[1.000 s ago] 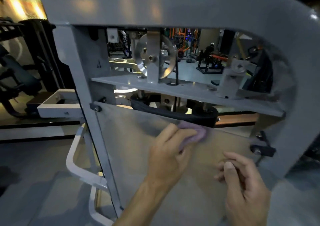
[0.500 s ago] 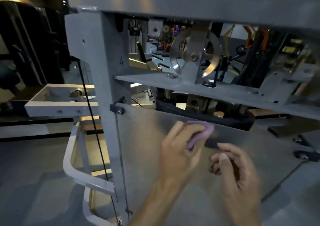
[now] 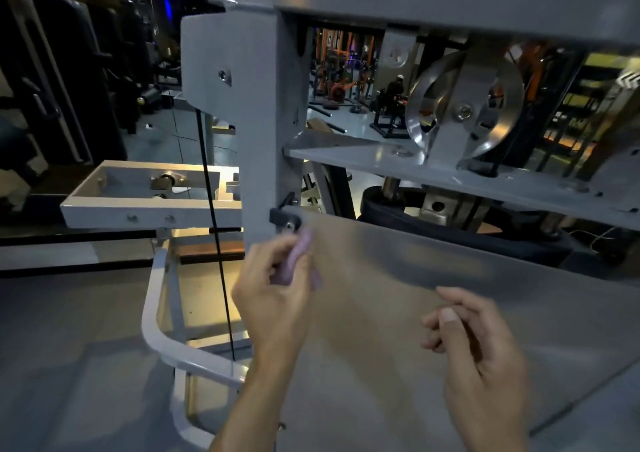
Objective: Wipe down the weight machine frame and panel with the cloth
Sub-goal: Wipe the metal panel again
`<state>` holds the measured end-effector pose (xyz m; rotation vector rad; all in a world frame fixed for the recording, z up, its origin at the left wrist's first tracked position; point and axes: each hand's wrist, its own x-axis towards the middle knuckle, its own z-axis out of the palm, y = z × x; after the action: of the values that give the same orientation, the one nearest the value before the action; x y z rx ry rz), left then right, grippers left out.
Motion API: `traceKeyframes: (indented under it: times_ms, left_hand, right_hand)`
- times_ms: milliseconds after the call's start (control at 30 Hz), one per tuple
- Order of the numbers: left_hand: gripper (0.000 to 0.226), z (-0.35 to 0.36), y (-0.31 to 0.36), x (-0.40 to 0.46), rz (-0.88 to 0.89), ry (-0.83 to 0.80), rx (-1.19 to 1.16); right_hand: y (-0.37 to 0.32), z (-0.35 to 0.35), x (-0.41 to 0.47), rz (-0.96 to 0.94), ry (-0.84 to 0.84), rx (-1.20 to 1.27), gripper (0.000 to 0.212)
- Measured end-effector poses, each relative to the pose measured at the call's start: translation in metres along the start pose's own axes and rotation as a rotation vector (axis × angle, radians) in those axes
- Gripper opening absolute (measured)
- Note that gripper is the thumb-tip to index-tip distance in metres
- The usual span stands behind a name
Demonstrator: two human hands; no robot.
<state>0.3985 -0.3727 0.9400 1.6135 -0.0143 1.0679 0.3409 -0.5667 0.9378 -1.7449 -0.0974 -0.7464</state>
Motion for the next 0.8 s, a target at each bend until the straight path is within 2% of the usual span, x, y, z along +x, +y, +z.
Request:
traceKeyframes:
  times_ms: [67, 133, 267, 333, 433, 567, 800]
  left_hand:
    - [0.012, -0.003, 0.0, 0.012, 0.079, -0.012, 0.045]
    - [0.017, -0.007, -0.006, 0.006, 0.085, -0.046, 0.05]
    - [0.024, -0.02, -0.027, -0.006, -0.076, -0.021, 0.0]
    - [0.019, -0.021, -0.021, 0.007, -0.072, 0.0, -0.028]
    - [0.012, -0.03, -0.001, 0.032, 0.069, 0.042, 0.033]
    - [0.02, -0.045, 0.008, 0.044, 0.217, 0.013, 0.185]
    - [0.015, -0.03, 0.017, 0.05, 0.377, -0.19, 0.295]
  right_hand:
    - [0.0, 0.008, -0.004, 0.003, -0.025, -0.011, 0.026]
    - [-0.001, 0.015, -0.007, -0.005, -0.059, -0.032, 0.032]
    - [-0.002, 0.024, -0.012, 0.002, -0.074, -0.038, 0.032]
    - [-0.003, 0.026, -0.015, -0.011, -0.068, -0.037, 0.028]
    - [-0.004, 0.027, -0.021, -0.012, -0.041, -0.036, 0.022]
    - [-0.002, 0.024, -0.019, -0.008, 0.002, -0.039, 0.025]
    - [-0.001, 0.031, -0.015, 0.007, -0.01, -0.013, 0.022]
